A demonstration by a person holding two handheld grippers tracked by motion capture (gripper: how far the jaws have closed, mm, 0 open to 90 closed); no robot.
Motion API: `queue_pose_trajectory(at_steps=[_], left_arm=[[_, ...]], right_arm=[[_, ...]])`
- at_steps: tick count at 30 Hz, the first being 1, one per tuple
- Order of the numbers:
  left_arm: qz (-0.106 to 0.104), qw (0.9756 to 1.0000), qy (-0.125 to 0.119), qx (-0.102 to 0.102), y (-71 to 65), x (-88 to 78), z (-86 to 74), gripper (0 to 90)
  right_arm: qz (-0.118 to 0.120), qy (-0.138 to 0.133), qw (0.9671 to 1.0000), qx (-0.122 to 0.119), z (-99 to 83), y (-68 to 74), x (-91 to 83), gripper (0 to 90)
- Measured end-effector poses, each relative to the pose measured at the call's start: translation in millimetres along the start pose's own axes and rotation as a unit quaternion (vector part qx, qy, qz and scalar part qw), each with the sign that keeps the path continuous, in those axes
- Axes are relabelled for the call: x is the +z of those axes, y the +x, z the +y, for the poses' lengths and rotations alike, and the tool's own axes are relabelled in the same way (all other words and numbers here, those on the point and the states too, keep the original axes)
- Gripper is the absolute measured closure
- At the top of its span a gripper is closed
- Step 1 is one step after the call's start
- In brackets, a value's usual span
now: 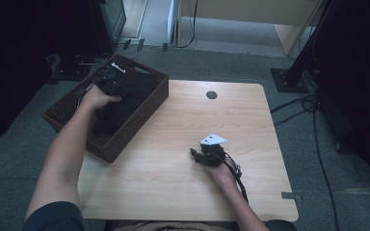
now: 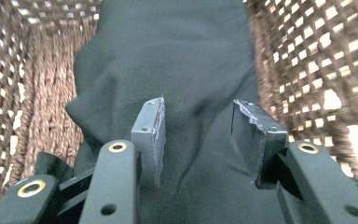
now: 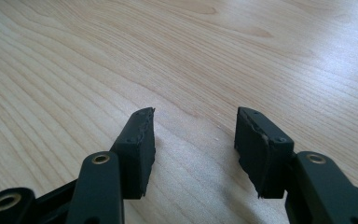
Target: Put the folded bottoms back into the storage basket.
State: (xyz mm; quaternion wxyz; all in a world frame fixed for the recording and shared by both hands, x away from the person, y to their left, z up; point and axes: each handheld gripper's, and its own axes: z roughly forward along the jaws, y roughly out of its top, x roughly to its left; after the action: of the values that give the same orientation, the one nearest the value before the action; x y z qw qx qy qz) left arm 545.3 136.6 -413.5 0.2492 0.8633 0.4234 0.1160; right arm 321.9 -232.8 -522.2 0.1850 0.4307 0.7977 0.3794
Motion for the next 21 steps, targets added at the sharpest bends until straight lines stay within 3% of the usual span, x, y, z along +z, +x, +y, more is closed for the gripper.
queue_pose_trajectory(at_steps=[9, 18, 21], left_arm=[[0.009, 0.9999, 0.007, -0.01, 13.5, 22.7, -9.7, 52.9], [-0.001, 0.9998, -0.004, -0.018, 13.0, 11.0, -7.1, 52.1], [-0.005, 0.9996, -0.021, -0.016, 9.0, 0.5, -3.9, 52.3]], right_arm=[[0.0, 0.001, 1.0, 0.001, -0.1, 0.6, -0.1, 48.1], [-0.001, 0.0, 1.0, 0.0, 0.0, 0.6, 0.0, 48.1], [-0.001, 0.0, 1.0, 0.0, 0.0, 0.6, 0.0, 48.1]])
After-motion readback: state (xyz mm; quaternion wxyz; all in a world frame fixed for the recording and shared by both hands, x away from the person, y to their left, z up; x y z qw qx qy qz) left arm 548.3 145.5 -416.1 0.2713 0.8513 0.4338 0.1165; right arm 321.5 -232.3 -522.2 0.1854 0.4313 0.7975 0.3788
